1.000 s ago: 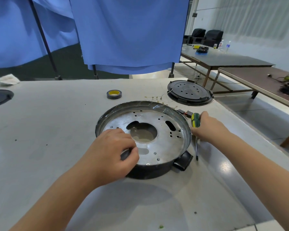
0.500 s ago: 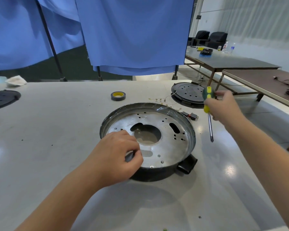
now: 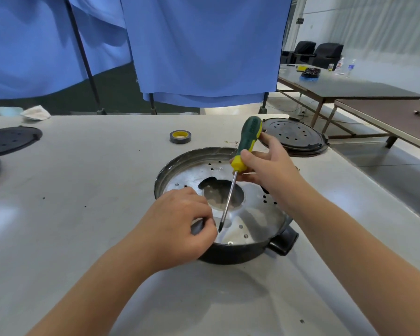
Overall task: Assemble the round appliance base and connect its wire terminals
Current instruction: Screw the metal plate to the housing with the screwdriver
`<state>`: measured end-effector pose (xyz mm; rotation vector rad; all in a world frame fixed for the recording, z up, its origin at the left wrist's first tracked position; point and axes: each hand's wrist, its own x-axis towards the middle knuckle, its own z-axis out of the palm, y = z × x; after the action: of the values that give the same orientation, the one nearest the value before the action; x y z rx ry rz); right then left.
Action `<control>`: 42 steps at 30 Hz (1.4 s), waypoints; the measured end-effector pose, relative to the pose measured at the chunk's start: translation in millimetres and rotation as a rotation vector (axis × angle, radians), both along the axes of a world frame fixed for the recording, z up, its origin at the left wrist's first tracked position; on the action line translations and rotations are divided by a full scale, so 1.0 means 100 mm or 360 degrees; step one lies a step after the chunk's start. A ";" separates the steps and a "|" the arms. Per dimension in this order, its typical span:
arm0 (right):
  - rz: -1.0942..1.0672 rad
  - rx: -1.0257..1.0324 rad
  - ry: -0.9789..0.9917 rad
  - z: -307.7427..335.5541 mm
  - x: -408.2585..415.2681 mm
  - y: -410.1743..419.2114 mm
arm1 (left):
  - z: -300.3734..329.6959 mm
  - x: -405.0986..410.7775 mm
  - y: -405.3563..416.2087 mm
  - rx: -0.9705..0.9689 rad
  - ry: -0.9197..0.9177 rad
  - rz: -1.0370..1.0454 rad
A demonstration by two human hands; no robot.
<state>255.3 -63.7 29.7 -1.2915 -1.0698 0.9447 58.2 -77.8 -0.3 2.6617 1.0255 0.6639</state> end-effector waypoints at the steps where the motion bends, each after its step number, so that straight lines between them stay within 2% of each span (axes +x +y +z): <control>1: 0.0017 0.0023 -0.0022 0.00 0.00 -0.02 | 0.00 0.00 0.00 -0.0001 -0.0002 -0.0002; 11: 0.0226 0.0241 -0.0106 0.05 -0.02 -0.15 | 0.00 0.00 0.01 -0.0004 0.0015 -0.0019; 20: 0.0354 0.0306 -0.0221 0.08 -0.04 -0.21 | -0.01 -0.01 0.01 -0.0018 0.0013 -0.0038; 30: 0.0905 0.0316 -0.0523 0.48 0.07 -0.45 | 0.01 0.00 0.00 -0.0047 0.0023 -0.0010; 37: 0.0798 0.0515 -0.0942 0.61 -0.12 -0.54 | 0.04 0.00 -0.03 -0.0113 -0.0029 0.0002; 42: 0.0622 0.0554 -0.1291 0.59 -0.22 -0.53 | 0.16 0.01 0.00 -0.0425 -0.0039 0.0018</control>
<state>233.8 -117.0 88.3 -1.2032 -2.0719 0.4492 59.2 -77.6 15.9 2.4134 1.0434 0.5196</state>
